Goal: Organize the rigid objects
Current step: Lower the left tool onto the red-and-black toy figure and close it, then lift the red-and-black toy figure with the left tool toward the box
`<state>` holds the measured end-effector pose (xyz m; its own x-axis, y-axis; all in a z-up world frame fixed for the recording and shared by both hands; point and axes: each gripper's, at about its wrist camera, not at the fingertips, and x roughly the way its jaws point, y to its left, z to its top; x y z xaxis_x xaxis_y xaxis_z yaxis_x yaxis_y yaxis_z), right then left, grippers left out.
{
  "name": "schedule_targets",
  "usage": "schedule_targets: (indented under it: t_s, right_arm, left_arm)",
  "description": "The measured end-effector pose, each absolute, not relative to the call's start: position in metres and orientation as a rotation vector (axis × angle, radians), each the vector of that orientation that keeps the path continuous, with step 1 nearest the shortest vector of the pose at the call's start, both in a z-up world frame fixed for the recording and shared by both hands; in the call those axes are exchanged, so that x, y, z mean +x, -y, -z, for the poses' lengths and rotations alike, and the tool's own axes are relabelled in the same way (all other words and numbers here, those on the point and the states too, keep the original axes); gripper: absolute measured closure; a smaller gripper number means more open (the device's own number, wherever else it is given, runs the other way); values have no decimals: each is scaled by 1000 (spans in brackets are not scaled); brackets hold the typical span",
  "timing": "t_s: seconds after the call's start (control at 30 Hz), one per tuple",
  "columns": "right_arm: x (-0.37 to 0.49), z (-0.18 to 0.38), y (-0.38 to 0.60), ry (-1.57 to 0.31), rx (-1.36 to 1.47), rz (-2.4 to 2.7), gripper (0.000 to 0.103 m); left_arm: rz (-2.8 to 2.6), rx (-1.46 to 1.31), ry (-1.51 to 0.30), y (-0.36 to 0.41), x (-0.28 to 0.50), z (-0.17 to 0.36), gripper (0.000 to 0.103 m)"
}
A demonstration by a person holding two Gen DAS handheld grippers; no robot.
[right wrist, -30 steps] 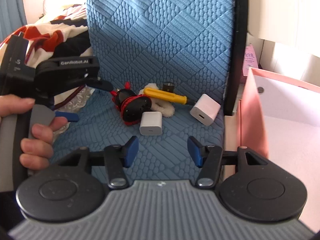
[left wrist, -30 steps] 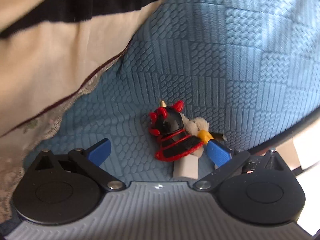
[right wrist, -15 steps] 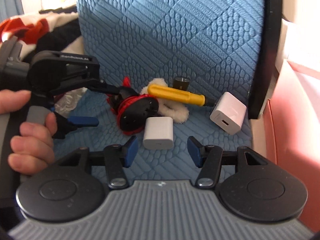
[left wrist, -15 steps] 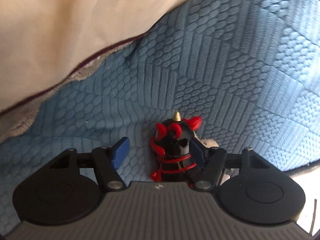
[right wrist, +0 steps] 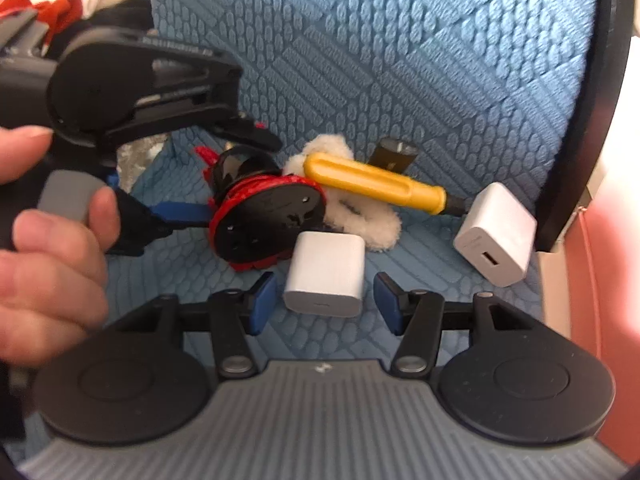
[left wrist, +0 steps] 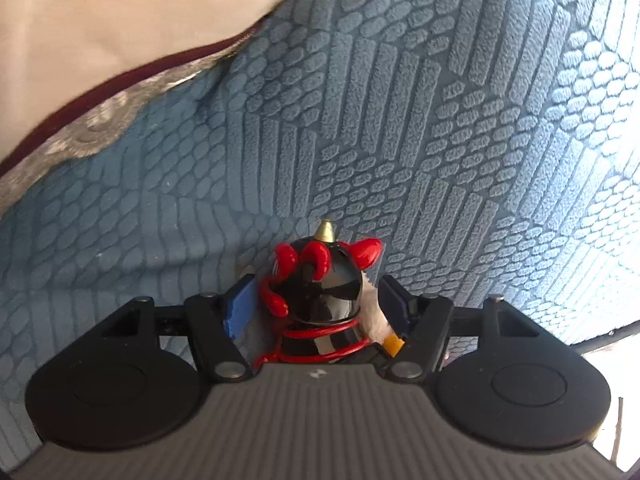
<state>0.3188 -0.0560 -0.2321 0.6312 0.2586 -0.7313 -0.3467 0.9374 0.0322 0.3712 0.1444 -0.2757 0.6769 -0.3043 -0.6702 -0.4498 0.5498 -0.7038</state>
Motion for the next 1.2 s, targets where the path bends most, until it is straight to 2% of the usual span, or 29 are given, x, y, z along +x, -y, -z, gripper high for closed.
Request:
schedule_targets:
  t_s: [0.13, 0.17, 0.2, 0.27, 0.33, 1.2]
  right_arm:
    - [323, 236, 47, -804, -140, -356, 47]
    - [323, 236, 46, -801, -142, -356, 46]
    - [323, 237, 44, -797, -139, -354, 47]
    - [322, 236, 45, -796, -133, -344, 58]
    - [321, 235, 46, -811, -131, -342, 58]
    - [236, 173, 95, -812, -102, -344, 59]
  left_arm:
    - [-87, -1018, -847, -143, 376, 284, 33]
    - [-86, -1005, -848, -144, 376, 284, 37]
    - [-91, -998, -850, -145, 375, 285, 39]
    - [-88, -993, -851, -145, 376, 284, 40]
    - [-86, -972, -854, -146, 373, 281, 40]
    - [-37, -629, -848, -132, 279, 191, 41]
